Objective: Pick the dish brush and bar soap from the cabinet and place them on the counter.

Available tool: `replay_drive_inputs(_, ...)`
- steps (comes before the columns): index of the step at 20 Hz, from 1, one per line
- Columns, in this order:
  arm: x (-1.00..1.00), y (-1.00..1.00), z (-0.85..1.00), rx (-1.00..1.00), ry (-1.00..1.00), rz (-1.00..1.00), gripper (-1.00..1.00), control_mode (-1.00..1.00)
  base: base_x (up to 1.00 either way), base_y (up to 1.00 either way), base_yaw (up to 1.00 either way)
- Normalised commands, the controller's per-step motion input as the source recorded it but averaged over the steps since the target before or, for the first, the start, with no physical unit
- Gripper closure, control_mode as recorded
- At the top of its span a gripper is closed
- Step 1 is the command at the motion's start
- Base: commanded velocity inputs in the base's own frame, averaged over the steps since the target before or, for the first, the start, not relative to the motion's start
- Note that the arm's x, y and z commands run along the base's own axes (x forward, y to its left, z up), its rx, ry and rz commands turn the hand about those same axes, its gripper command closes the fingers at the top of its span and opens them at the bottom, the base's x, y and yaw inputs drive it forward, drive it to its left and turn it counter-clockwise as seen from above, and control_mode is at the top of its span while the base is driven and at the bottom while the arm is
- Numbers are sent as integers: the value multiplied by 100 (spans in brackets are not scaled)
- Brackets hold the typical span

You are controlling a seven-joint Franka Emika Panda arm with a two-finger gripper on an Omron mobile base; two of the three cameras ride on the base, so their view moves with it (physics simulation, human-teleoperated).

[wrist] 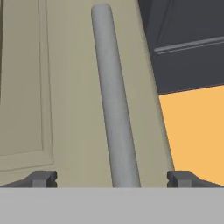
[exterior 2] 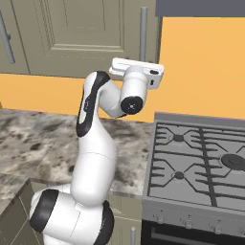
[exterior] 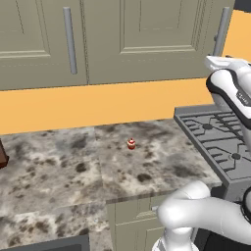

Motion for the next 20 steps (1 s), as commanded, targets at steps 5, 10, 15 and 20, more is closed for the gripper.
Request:
replay_drive_inputs(5, 33, -6, -5, 0, 2, 1, -100, -100, 0, 0, 0)
replay_drive_inputs(10, 31, 0, -8, 0, 2, 1, -100, -100, 0, 0, 0)
replay_drive_inputs(15, 28, -3, -5, 0, 1, 1, -100, -100, 0, 0, 0)
replay_drive_inputs(20, 26, -1, -6, 0, 0, 1, 100, -100, 0, 0, 0)
